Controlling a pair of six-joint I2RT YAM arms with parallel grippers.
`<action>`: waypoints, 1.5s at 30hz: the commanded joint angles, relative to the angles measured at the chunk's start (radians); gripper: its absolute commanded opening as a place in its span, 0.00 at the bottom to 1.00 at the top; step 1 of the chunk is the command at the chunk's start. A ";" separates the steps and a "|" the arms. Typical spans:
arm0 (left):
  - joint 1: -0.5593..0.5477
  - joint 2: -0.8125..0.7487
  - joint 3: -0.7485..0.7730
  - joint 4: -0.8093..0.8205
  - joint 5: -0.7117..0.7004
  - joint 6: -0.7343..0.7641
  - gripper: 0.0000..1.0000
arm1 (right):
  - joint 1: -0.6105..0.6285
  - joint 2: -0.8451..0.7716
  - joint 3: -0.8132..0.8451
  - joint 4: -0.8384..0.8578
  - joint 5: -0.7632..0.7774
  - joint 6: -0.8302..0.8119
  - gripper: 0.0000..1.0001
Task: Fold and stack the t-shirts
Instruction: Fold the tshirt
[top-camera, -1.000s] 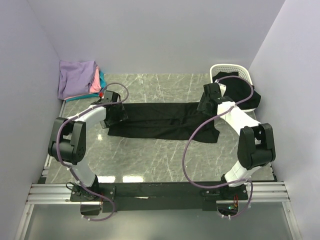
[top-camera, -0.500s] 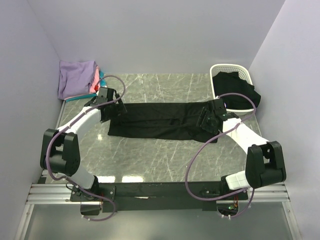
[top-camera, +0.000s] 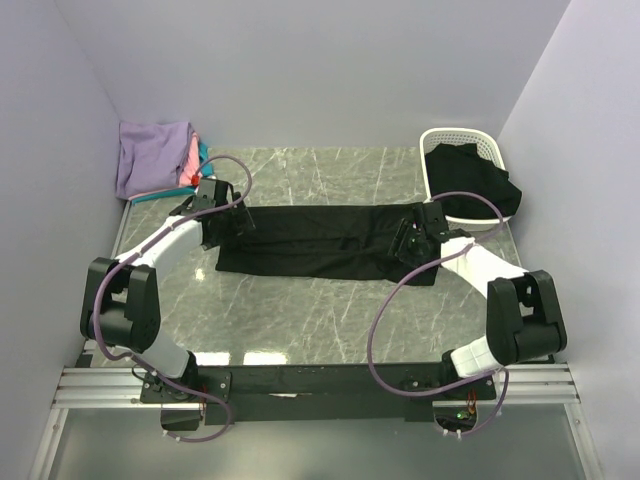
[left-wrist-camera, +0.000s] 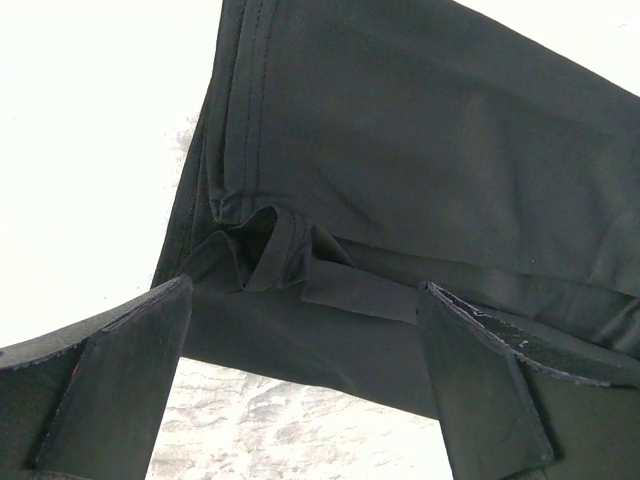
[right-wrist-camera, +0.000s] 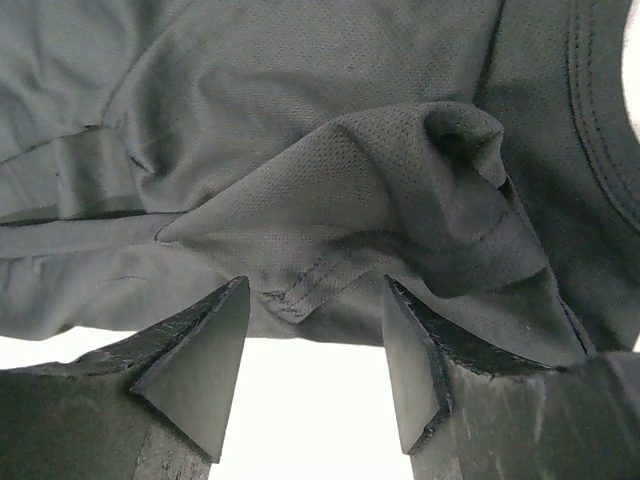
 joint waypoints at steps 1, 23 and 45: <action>0.000 -0.027 0.003 0.023 0.004 0.000 0.99 | 0.005 0.021 -0.002 0.047 -0.012 0.009 0.62; 0.000 0.011 0.035 0.004 -0.008 0.013 0.99 | 0.041 0.093 0.070 0.044 0.024 -0.021 0.00; 0.000 0.045 0.040 0.000 0.008 0.026 1.00 | 0.047 0.432 0.609 -0.103 0.053 -0.057 0.00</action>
